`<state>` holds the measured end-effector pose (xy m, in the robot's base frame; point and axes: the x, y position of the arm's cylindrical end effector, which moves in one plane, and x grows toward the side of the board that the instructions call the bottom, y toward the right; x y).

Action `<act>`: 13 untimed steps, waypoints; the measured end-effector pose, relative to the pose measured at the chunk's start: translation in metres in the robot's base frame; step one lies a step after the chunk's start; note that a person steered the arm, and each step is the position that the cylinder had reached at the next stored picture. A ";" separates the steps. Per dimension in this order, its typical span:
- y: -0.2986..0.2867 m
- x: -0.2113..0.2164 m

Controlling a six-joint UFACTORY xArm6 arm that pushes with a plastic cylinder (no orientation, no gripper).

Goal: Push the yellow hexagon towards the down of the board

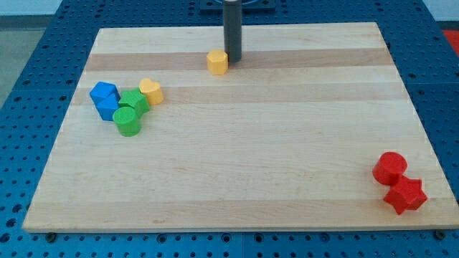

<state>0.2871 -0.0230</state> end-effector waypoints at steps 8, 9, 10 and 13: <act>-0.024 0.049; -0.016 0.074; -0.016 0.075; -0.052 0.016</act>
<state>0.3027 -0.0750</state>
